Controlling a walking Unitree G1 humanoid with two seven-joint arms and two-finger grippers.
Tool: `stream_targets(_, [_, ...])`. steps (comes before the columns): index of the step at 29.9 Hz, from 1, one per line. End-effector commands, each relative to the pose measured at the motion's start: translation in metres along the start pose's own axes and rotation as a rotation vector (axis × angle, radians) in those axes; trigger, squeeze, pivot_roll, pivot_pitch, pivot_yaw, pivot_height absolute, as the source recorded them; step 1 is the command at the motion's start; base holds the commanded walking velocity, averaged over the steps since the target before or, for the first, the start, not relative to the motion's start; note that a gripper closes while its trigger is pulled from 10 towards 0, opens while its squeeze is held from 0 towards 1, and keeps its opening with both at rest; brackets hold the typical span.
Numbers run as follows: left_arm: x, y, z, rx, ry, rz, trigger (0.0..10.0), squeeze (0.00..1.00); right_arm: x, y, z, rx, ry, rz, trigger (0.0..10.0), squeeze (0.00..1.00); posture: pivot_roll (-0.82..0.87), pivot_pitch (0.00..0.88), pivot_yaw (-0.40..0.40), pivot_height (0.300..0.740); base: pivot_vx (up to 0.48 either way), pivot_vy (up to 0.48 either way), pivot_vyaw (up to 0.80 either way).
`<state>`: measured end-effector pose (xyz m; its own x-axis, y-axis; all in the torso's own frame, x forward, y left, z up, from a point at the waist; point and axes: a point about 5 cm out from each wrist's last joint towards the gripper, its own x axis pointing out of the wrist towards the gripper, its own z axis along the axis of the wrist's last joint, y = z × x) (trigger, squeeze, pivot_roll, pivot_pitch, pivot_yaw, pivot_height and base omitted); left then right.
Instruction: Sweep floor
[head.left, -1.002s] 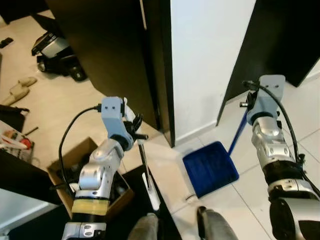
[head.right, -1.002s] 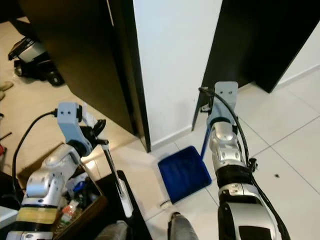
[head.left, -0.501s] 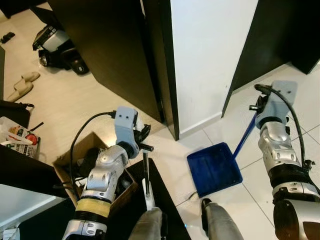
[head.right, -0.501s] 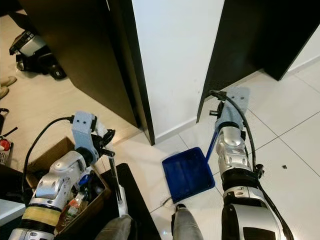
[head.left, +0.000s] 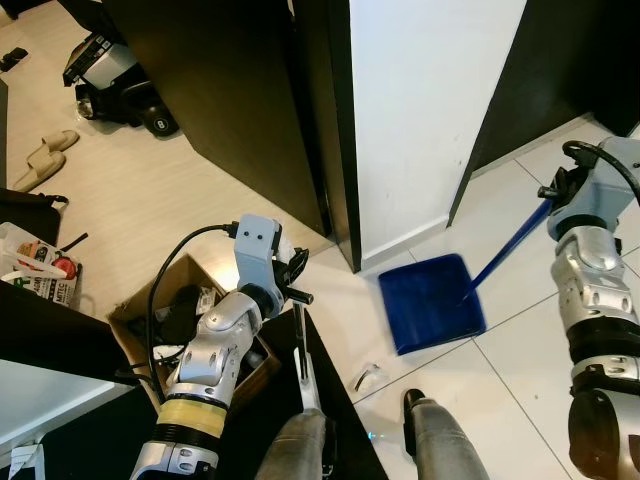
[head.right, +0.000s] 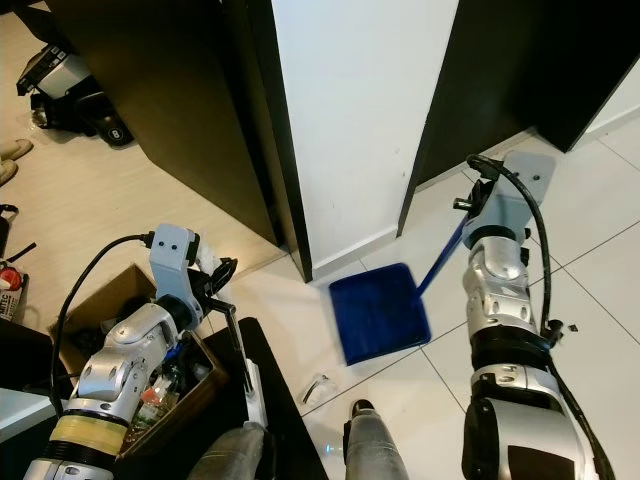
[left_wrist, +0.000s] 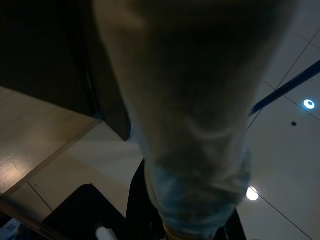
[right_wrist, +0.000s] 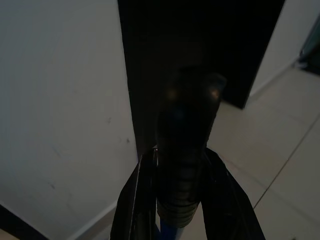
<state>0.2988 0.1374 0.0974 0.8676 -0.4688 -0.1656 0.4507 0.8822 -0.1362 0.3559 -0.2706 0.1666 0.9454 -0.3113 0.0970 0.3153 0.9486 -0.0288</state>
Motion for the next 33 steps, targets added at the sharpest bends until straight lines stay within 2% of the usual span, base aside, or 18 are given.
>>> stream_targets(1, [-0.003, -0.001, -0.007, -0.013, 0.006, 0.008, 10.0, 0.00, -0.003, 0.002, -0.002, -0.046, 0.003, 0.047, 10.0, 0.00, 0.03, 0.260, 0.104, 0.740, 0.000, 0.000, 0.00])
stream_targets(4, [-0.002, -0.002, -0.005, -0.038, -0.012, 0.011, 10.0, 0.00, -0.005, 0.004, -0.010, -0.044, 0.032, 0.064, 10.0, 0.00, 0.03, 0.263, 0.104, 0.740, 0.000, 0.000, 0.00])
stream_targets(5, [0.000, -0.004, -0.003, -0.057, -0.035, 0.017, 10.0, 0.00, -0.011, 0.011, -0.024, -0.043, 0.073, 0.082, 10.0, 0.00, 0.03, 0.271, 0.103, 0.740, 0.000, 0.000, 0.00])
stream_targets(6, [0.000, -0.004, -0.003, -0.057, -0.035, 0.017, 10.0, 0.00, -0.011, 0.011, -0.024, -0.043, 0.073, 0.082, 10.0, 0.00, 0.03, 0.271, 0.103, 0.740, 0.000, 0.000, 0.00])
stream_targets(7, [0.002, -0.004, -0.002, -0.072, -0.050, 0.025, 10.0, 0.00, -0.015, 0.019, -0.034, -0.046, 0.105, 0.100, 10.0, 0.00, 0.04, 0.281, 0.103, 0.740, 0.000, 0.000, 0.00])
stream_targets(8, [0.002, -0.004, -0.002, -0.072, -0.050, 0.025, 10.0, 0.00, -0.015, 0.019, -0.034, -0.046, 0.105, 0.100, 10.0, 0.00, 0.04, 0.281, 0.103, 0.740, 0.000, 0.000, 0.00])
stream_targets(9, [0.003, -0.004, -0.003, -0.079, -0.051, 0.038, 10.0, 0.00, -0.018, 0.027, -0.044, -0.057, 0.138, 0.124, 10.0, 0.00, 0.04, 0.291, 0.101, 0.740, 0.000, 0.000, 0.00])
stream_targets(11, [0.004, -0.004, -0.004, -0.081, -0.051, 0.045, 10.0, 0.00, -0.019, 0.030, -0.046, -0.065, 0.146, 0.134, 10.0, 0.00, 0.04, 0.291, 0.101, 0.740, 0.000, 0.000, 0.00])
stream_targets(13, [0.005, -0.003, -0.010, -0.099, -0.050, 0.079, 10.0, 0.00, -0.022, 0.040, -0.053, -0.062, 0.174, 0.167, 10.0, 0.00, 0.04, 0.297, 0.100, 0.740, 0.000, 0.000, 0.00])
stream_targets(23, [0.006, -0.005, -0.033, -0.153, -0.039, 0.137, 10.0, 0.00, -0.024, 0.071, -0.053, -0.067, 0.174, 0.271, 10.0, 0.00, 0.02, 0.311, 0.086, 0.740, 0.000, 0.000, 0.00])
stream_targets(25, [0.011, -0.014, -0.032, -0.271, -0.078, 0.152, 10.0, 0.00, -0.027, 0.093, -0.050, -0.064, 0.165, 0.345, 10.0, 0.00, 0.01, 0.316, 0.076, 0.740, 0.000, 0.000, 0.00])
stream_targets(33, [0.028, -0.027, -0.022, -0.382, -0.159, 0.150, 10.0, 0.00, -0.034, 0.112, -0.057, -0.038, 0.195, 0.356, 10.0, 0.00, 0.00, 0.307, 0.054, 0.740, 0.000, 0.000, 0.00])
